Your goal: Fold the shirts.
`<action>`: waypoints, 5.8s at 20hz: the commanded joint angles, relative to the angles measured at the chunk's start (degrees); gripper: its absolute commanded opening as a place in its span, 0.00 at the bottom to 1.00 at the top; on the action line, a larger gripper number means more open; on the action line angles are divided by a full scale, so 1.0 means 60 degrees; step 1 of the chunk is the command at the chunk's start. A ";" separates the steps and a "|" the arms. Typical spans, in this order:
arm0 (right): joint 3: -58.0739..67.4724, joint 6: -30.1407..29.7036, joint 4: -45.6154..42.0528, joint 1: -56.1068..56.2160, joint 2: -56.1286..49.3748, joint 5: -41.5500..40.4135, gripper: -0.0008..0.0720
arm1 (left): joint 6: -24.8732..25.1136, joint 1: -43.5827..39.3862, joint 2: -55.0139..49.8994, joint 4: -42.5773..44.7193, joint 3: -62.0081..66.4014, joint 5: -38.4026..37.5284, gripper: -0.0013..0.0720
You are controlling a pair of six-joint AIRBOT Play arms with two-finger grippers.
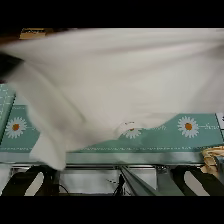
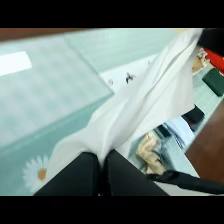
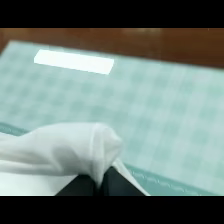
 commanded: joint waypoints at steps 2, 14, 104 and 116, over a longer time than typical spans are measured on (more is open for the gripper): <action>0.0055 -0.0127 -0.0812 0.0841 -0.2517 0.0273 0.04 | 0.0375 -0.0900 -0.0142 0.0215 -0.4033 0.1836 0.05; 0.0055 0.0510 -0.2036 0.2798 -0.7759 -0.4728 0.05 | 0.2863 -0.1807 -0.3694 0.0222 -0.6546 0.4998 0.05; -0.7861 -0.2390 0.1413 0.1045 -0.5155 -0.4433 0.60 | 0.3676 -0.1304 -0.7133 -0.0386 -0.4900 0.3060 0.05; -0.8637 -0.1231 0.1927 0.3963 -0.5825 -0.7206 0.79 | 0.3712 -0.0914 -0.7133 -0.0390 -0.4900 0.3060 0.05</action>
